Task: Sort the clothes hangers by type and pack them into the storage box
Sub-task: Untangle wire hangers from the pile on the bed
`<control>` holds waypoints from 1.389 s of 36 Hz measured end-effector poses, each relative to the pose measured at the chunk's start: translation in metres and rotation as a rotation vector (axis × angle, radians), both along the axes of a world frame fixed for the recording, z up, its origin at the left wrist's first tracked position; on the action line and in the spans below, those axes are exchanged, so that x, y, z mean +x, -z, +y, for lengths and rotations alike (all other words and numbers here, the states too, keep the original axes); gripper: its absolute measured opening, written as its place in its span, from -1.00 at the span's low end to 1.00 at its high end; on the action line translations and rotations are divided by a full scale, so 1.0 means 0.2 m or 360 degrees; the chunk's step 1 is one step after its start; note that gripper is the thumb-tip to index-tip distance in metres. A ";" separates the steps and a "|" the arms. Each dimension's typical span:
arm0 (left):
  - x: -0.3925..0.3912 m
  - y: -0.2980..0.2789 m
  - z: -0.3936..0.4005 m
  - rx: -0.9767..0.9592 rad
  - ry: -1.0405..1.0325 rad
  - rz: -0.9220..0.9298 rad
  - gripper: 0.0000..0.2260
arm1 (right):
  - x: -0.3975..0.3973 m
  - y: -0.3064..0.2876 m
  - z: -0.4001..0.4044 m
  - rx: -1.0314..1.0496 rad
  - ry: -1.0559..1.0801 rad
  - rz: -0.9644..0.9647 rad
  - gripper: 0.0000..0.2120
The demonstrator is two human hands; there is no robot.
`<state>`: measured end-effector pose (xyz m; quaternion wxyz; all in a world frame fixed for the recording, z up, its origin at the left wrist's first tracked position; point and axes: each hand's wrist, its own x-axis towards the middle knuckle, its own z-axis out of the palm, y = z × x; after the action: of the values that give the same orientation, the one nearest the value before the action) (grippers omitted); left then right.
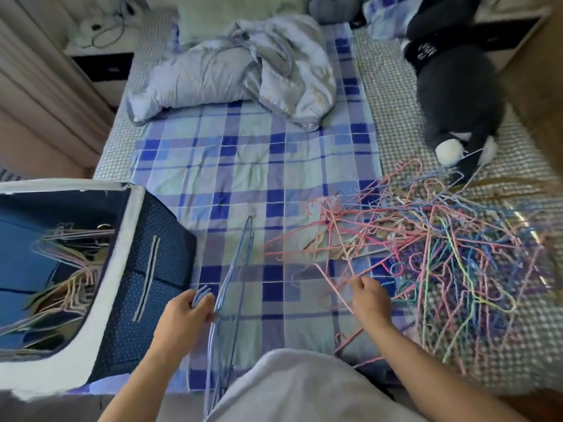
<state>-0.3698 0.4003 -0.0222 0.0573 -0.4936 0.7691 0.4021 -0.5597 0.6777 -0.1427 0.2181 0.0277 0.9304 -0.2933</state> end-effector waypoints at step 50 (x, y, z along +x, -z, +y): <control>-0.19 -0.06 -0.42 0.0435 0.0339 0.0375 -0.79 | 0.33 -0.49 0.09 -0.1852 0.1354 -0.0068 -0.70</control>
<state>-0.4071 0.3165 -0.0097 0.0756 -0.3466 0.7566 0.5493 -0.4938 0.6965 -0.0449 0.0826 0.2727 0.5275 -0.8003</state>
